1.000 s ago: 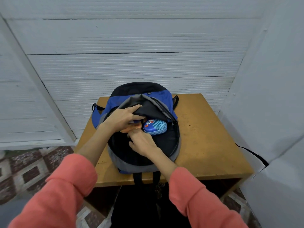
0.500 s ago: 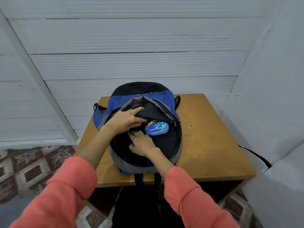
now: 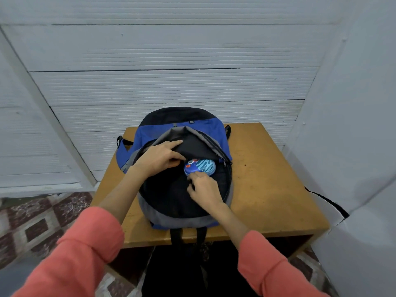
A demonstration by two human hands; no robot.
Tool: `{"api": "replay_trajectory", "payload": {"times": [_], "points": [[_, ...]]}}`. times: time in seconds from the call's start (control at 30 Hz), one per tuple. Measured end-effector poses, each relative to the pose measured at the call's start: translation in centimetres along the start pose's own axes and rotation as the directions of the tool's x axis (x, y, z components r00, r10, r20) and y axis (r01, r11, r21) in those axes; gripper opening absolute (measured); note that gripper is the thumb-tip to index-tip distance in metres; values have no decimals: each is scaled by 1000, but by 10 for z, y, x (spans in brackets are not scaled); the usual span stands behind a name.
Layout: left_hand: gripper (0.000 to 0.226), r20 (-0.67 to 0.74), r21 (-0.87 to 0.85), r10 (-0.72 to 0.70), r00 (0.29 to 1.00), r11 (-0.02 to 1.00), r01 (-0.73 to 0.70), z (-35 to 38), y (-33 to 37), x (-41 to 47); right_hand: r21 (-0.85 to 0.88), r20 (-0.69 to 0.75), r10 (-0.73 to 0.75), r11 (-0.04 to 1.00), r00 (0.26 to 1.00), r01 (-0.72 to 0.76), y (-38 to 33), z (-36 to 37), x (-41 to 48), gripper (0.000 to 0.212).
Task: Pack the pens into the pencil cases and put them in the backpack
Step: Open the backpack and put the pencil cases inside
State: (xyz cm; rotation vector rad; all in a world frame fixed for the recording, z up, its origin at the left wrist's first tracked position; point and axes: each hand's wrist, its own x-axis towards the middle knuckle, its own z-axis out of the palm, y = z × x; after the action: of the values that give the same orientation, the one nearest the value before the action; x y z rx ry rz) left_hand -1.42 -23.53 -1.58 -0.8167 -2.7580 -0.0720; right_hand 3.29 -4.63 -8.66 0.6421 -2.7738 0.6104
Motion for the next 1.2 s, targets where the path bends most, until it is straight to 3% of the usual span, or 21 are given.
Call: {"api": "replay_trajectory", "payload": {"times": [0.17,0.37,0.6,0.73,0.8,0.9,1.2], "points": [[25,-48,3,15,999,1000,-15,-7,0,1,-88,72,-11,996,997,17,-3,3,5,39],[24,-70,10,30,997,1000,-29,-9,-4,-4,-76,286,95,994,954,-76,-4,-6,32,69],[23,-90,13,36,995,999,-35,-10,-5,-9,-93,407,166,986,898,-140,-2,-2,48,80],[22,-107,5,43,993,999,-42,-12,-4,-7,-184,340,142,979,929,-82,-15,-3,38,65],[24,-110,-7,41,993,999,-42,-11,-5,-6,-248,247,27,968,969,36,-24,0,31,52],[29,-107,-16,38,994,999,-40,-10,-7,-3,-241,184,-127,956,975,170,-33,6,29,53],[30,-113,-53,-5,994,999,-1,-12,-11,2,-203,242,-73,971,967,124,-39,14,35,59]]}}
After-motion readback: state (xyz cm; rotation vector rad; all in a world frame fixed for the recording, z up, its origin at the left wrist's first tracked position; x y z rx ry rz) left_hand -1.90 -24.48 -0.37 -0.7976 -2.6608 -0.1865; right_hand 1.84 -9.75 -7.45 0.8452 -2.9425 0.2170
